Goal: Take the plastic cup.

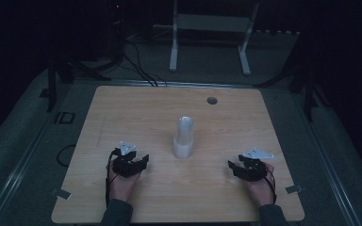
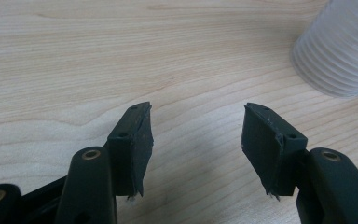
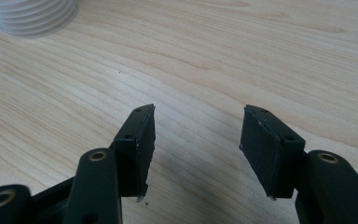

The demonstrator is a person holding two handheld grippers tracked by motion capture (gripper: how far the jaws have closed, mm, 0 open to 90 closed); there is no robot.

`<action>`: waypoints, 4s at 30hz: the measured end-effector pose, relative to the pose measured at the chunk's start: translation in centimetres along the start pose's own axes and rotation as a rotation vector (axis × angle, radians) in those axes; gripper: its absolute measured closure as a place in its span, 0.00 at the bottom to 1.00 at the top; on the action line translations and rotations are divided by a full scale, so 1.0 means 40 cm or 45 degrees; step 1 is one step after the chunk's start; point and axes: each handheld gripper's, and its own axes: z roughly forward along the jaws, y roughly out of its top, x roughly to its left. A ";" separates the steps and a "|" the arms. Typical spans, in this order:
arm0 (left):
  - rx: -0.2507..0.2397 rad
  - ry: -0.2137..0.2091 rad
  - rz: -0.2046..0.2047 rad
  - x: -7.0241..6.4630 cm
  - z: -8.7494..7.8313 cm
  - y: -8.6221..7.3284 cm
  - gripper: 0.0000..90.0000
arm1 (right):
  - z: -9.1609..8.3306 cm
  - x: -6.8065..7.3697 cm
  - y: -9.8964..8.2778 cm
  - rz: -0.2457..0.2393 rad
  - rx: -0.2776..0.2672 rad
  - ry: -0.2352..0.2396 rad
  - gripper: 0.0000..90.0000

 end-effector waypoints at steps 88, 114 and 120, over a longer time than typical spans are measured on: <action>-0.154 -0.227 0.275 -0.136 -0.032 0.144 0.37 | -0.079 0.109 0.230 -0.187 -0.182 0.159 0.43; -0.192 -0.325 0.332 -0.181 0.000 0.162 0.24 | -0.068 0.152 0.294 -0.203 -0.218 0.213 0.32; -0.190 -0.327 0.333 -0.190 0.021 0.158 0.20 | -0.058 0.166 0.309 -0.213 -0.229 0.232 0.32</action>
